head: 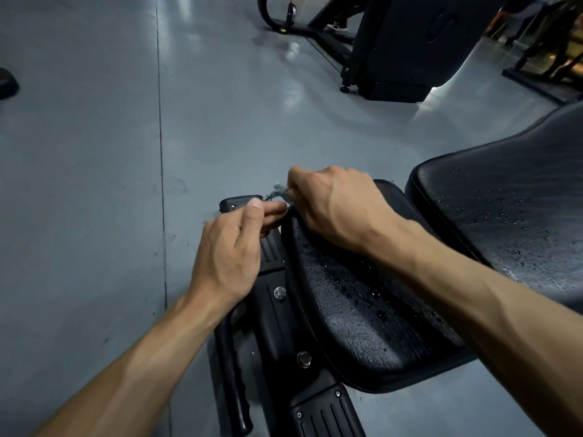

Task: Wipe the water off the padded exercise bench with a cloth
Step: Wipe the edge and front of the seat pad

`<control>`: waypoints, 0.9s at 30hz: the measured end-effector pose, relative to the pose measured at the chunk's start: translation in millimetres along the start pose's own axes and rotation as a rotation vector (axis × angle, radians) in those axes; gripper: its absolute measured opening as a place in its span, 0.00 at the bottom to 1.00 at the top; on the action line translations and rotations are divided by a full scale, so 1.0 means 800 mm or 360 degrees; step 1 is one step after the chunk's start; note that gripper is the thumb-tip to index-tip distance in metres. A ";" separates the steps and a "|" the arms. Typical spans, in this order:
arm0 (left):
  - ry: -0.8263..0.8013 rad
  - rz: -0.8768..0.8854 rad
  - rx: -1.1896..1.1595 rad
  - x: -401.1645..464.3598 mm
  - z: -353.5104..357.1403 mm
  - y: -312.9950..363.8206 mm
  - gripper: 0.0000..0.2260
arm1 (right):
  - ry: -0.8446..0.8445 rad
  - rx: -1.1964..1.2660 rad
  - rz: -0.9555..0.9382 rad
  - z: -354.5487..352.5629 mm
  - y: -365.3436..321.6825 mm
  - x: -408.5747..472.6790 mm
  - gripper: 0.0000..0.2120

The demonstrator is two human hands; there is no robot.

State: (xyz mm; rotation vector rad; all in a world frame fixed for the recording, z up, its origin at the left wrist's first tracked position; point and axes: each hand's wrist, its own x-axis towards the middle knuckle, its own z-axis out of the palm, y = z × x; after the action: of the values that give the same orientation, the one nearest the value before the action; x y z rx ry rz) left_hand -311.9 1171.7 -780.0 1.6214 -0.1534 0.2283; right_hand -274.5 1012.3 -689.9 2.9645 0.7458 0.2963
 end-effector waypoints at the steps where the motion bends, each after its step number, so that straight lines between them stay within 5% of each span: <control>1: -0.0007 -0.0011 -0.0015 -0.001 0.000 0.000 0.22 | 0.0004 -0.0022 0.0033 -0.001 0.006 0.002 0.13; 5: -0.0028 -0.0023 -0.0046 -0.005 -0.002 0.001 0.23 | 0.0065 -0.0002 0.0294 -0.008 0.040 0.008 0.14; 11: -0.0040 -0.0008 0.0014 -0.002 -0.006 -0.001 0.24 | -0.0035 0.0067 -0.0036 0.003 -0.007 -0.001 0.12; 17: -0.0060 -0.0038 -0.0058 -0.008 -0.003 0.001 0.23 | 0.0081 -0.0007 0.0316 -0.007 0.044 0.009 0.14; 23: -0.0067 -0.0028 -0.0021 -0.006 -0.007 -0.001 0.24 | -0.0003 0.0035 -0.0018 0.004 -0.004 -0.001 0.11; 27: -0.0069 -0.0060 -0.0087 -0.010 -0.004 0.001 0.22 | -0.0004 -0.0062 0.0189 -0.008 0.029 0.008 0.13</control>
State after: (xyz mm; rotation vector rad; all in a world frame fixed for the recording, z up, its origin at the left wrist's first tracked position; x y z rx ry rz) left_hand -320.0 1174.7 -781.2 1.5743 -0.1610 0.1588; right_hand -260.0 995.3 -680.3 2.9765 0.5584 0.3108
